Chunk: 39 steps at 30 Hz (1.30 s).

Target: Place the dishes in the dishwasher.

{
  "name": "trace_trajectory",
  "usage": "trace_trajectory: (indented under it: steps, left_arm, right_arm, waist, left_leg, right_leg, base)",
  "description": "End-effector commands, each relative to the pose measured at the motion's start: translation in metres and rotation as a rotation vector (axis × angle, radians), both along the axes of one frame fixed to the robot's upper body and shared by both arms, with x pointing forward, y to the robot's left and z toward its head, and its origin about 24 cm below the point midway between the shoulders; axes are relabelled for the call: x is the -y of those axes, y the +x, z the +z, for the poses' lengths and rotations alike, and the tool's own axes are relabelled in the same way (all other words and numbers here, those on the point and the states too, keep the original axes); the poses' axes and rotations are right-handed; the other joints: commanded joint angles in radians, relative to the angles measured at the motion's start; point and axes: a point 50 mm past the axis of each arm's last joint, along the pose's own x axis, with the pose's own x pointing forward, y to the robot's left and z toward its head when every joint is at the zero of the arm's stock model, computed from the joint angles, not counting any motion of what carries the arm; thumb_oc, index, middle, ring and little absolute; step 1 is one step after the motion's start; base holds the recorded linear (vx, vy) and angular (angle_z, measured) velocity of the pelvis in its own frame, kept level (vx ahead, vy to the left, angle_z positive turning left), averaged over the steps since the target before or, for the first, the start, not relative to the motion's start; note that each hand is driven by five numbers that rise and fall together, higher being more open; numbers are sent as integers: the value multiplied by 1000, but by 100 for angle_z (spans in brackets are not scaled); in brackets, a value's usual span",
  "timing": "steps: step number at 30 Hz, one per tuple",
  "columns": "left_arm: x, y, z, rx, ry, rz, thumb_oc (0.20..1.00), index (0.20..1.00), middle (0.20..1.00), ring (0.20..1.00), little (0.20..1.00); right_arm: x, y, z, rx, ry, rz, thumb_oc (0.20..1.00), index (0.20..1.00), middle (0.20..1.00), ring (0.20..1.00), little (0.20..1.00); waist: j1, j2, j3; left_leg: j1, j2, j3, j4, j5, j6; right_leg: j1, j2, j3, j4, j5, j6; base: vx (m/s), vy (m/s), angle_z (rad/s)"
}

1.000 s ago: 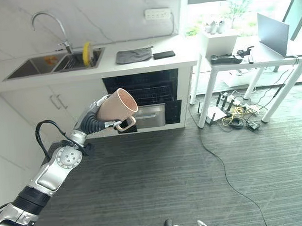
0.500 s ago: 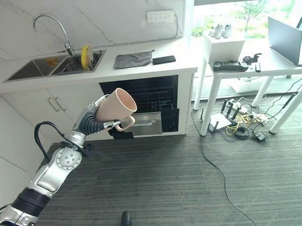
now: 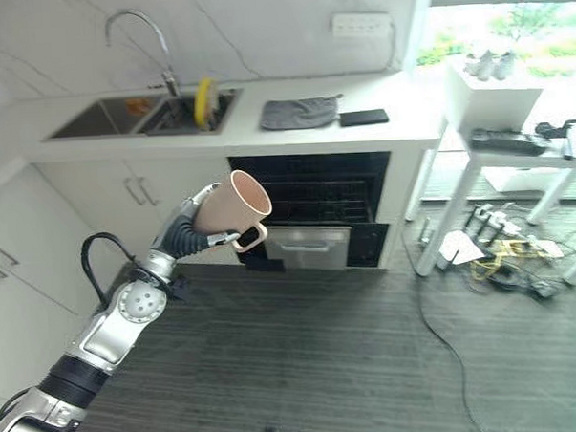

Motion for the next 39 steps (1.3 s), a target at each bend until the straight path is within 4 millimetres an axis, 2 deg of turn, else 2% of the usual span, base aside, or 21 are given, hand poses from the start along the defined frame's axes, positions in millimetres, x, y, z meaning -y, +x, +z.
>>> trace_trajectory:
  steps: [1, 3, 6, 8, 9, 11, 12, 15, 18, 19, 21, 23, 28, 30, 31, 32, 33, 35, 36, 37, 39]
  left_arm:
    - [-8, 3, 43, 188, -11, -10, 200, 200, 200, 200, 200]
    - [-6, 2, 43, 191, -4, -16, 200, 200, 200, 200, 200]
    - [-4, 2, 45, 199, 10, -13, 200, 200, 200, 200, 200]
    - [-6, 2, 50, 207, 15, 0, 200, 200, 200, 200, 200]
    - [-11, 1, 57, 222, 10, 9, 200, 200, 200, 200, 200]
    - [-14, -2, 59, 227, 12, 0, 200, 200, 200, 200, 200]
    - [-15, -3, 59, 226, 13, -7, 200, 200, 200, 200, 200]
    - [-13, -5, 54, 212, 10, -9, 200, 200, 200, 200, 200]
    - [-10, -6, 51, 206, 5, -5, 200, 200, 200, 200, 200]
    - [-11, -6, 51, 204, 2, -1, 200, 200, 200, 200, 200]
    - [-12, -7, 52, 201, -8, 8, 200, 200, 200, 200, 200]
    - [-15, -8, 53, 207, -12, 21, 200, 200, 200, 200, 200]
    - [-25, -8, 51, 210, -19, 52, 200, 200, 200, 200, 200]
    - [-25, -7, 51, 213, -15, 50, 200, 200, 200, 200, 200]
    - [-25, -7, 51, 217, -13, 53, 200, 200, 200, 200, 200]
    - [-25, -7, 51, 221, -15, 53, 200, 200, 200, 200, 200]
    - [-22, -8, 53, 229, -22, 49, 200, 200, 200, 200, 200]
    - [-20, -8, 54, 232, -27, 44, 200, 200, 200, 200, 200]
    - [-17, -8, 55, 236, -36, 35, 200, 200, 200, 200, 200]
    - [-17, -8, 55, 236, -38, 33, 200, 200, 200, 200, 200]
    - [-18, -8, 55, 233, -45, 25, 200, 200, 200, 200, 200]
  right_arm:
    - [-19, 7, -4, 26, 0, 111, 1000, 1000, 1000, 1000, 1000]
    - [-20, 10, -4, 32, -1, 95, 1000, 1000, 1000, 1000, 1000]
    - [-16, 12, -3, 39, 0, 75, 1000, 1000, 1000, 1000, 1000]
    - [-11, 15, -2, 53, -5, 70, 1000, 1000, 1000, 1000, 1000]
    - [-7, 20, 0, 77, -14, 84, 1000, 1000, 1000, 1000, 1000]
    - [-7, 21, 0, 83, -26, 116, 1000, 1000, 1000, 1000, 1000]
    - [-8, 19, 0, 81, -24, 113, 1000, 1000, 1000, 1000, 1000]
    - [-9, 14, -1, 66, -13, 84, 1000, 1000, 1000, 1000, 1000]
    - [-8, 18, -1, 71, -19, 87, 1000, 1000, 1000, 1000, 1000]
    - [-7, 20, 0, 75, -23, 92, 1000, 1000, 1000, 1000, 1000]
    - [-3, 29, 2, 98, -27, 73, 1000, 1000, 1000, 1000, 1000]
    - [2, 37, 5, 127, -20, 66, 1000, 1000, 1000, 1000, 1000]
    - [10, 44, 8, 153, -23, 67, 1000, 1000, 1000, 1000, 1000]
    - [10, 41, 8, 144, -19, 55, 1000, 1000, 1000, 1000, 1000]
    - [11, 40, 7, 136, -21, 59, 1000, 1000, 1000, 1000, 1000]
    - [11, 39, 7, 132, -24, 59, 1000, 1000, 1000, 1000, 1000]
    - [12, 36, 7, 123, -31, 42, 1000, 1000, 1000, 1000, 1000]
    - [13, 34, 7, 120, -34, 32, 1000, 1000, 1000, 1000, 1000]
    - [14, 31, 7, 120, -47, 20, 1000, 1000, 1000, 1000, 1000]
    - [15, 30, 7, 121, -50, 17, 1000, 1000, 1000, 1000, 1000]
    - [15, 26, 7, 124, -55, 4, 1000, 1000, 1000, 1000, 1000]
  waist:
    - [8, -33, -28]
    - [-7, -40, -12]
    - [-19, -46, -5]
    - [-34, -65, 4]
    - [-61, -79, 20]
    - [-72, -78, 24]
    - [-70, -79, 21]
    - [-68, -81, -1]
    - [-66, -81, -18]
    - [-65, -81, -22]
    - [-52, -86, -21]
    - [-39, -94, -15]
    - [-24, -101, -6]
    - [-23, -98, -1]
    - [-24, -92, 1]
    - [-26, -86, 2]
    - [-22, -75, 9]
    - [-19, -69, 11]
    - [-13, -60, 15]
    - [-13, -59, 15]
    - [-20, -57, 5]
  left_leg:
    - [-31, -3, -23, -6, 54, -34]
    - [9, -10, -37, -13, 41, -41]
    - [33, -4, -52, -18, 25, -51]
    - [69, -14, -62, -18, -12, -55]
    - [127, -15, -89, -18, -86, -59]
    - [151, -4, -100, -18, -113, -60]
    - [156, 1, -100, -18, -115, -63]
    - [173, 28, -95, -17, -102, -80]
    - [177, 56, -77, 46, -112, -101]
    - [168, 66, -70, 88, -103, -110]
    - [91, 95, -71, 265, -21, -139]
    - [18, 110, -92, 409, 27, -149]
    - [-104, 94, -138, 635, 53, -139]
    - [-133, 105, -130, 593, 58, -130]
    - [-117, 107, -121, 516, 55, -130]
    - [-118, 117, -115, 458, 63, -137]
    - [-114, 124, -115, 293, 96, -159]
    - [-117, 126, -121, 222, 109, -170]
    - [-125, 135, -132, 133, 148, -193]
    - [-126, 137, -131, 122, 148, -196]
    - [-91, 137, -108, 61, 115, -193]
  right_leg:
    - [1, -129, 60, 47, 388, 48]
    - [-54, -92, 54, -19, 348, 32]
    - [-68, -76, 40, -169, 350, 22]
    - [-110, -91, 35, -330, 399, 34]
    - [-173, -109, 67, -484, 491, 67]
    - [-182, -108, 93, -513, 500, 74]
    - [-162, -102, 96, -524, 478, 73]
    - [-94, -73, 95, -549, 427, 57]
    - [-51, -48, 92, -540, 377, 22]
    - [-39, -40, 89, -537, 364, 9]
    - [2, -15, 97, -549, 337, -26]
    - [30, 1, 118, -550, 316, -55]
    - [65, 28, 173, -529, 284, -96]
    - [90, 39, 191, -538, 273, -101]
    - [100, 45, 201, -546, 266, -98]
    - [105, 50, 203, -552, 262, -96]
    - [130, 51, 213, -576, 257, -85]
    - [141, 49, 216, -587, 257, -79]
    - [166, 40, 220, -609, 256, -70]
    - [169, 35, 218, -613, 257, -67]
    - [171, 11, 194, -625, 262, -51]
  base:
    - [217, 127, 25]
    - [209, -5, 4]
    - [177, -116, 12]
    - [302, -241, 15]
    - [316, -247, 0]
    - [347, -272, 11]
    - [319, -255, 26]
    - [304, -291, 39]
    - [278, -254, 26]
    - [212, -246, -6]
    - [185, -290, -34]
    - [154, -264, -44]
    - [138, -163, -45]
    - [156, -38, -31]
    - [130, 68, -21]
    - [192, 200, -25]
    - [154, 201, -28]
    - [137, 204, -18]
    - [108, 202, -13]
    - [108, 239, -15]
    - [76, 207, -26]
